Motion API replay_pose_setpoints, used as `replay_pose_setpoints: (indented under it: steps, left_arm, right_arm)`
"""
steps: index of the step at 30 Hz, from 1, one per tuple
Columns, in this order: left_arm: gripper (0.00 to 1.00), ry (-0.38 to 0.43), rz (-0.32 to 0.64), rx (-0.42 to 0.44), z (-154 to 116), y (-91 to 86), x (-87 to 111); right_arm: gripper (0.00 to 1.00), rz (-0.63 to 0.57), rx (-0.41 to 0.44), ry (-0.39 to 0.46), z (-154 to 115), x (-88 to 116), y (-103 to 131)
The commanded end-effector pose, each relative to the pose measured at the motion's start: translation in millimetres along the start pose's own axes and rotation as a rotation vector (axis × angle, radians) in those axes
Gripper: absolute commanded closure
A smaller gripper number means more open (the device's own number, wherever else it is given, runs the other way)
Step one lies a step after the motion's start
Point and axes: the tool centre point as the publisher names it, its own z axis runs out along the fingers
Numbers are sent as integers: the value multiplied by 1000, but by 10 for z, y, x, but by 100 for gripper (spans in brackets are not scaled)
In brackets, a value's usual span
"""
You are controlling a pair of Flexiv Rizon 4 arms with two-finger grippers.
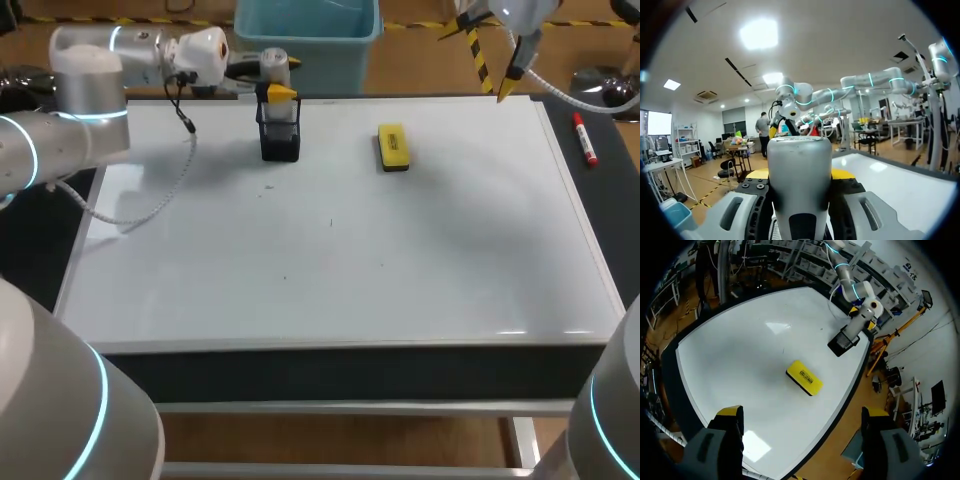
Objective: Pick up the inspection probe, press it on each red-marked spot on the whiteboard one by one, put down the probe, pick up the eraser, and wipe off all the red marks.
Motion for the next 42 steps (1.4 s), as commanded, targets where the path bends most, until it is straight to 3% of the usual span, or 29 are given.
replay_pose_setpoints:
  steps: [1, 19, 22, 23, 35, 39, 42]
  left_arm:
    - [100, 13, -1, -5, -11, 72, -65]
    - [100, 20, -30, 9, -8, 203, -65]
    - [41, 17, -38, 3, 1, 180, -55]
    - [0, 18, -33, 2, 4, 157, -47]
    - [0, 2, 6, -32, -39, -103, 68]
    - [0, -28, 23, -81, -127, -228, 178]
    - [0, -101, 2, -180, -211, -283, 268]
  right_arm:
    - [0, -2, 3, 4, -11, 1, 3]
    - [0, -2, 3, 4, -11, 1, 3]
    - [0, -2, 3, 4, -11, 1, 3]
    - [0, -2, 3, 4, -11, 1, 3]
    - [0, -2, 3, 4, -11, 1, 3]
    - [0, -2, 3, 4, -11, 1, 3]
    - [0, -2, 3, 4, -11, 1, 3]
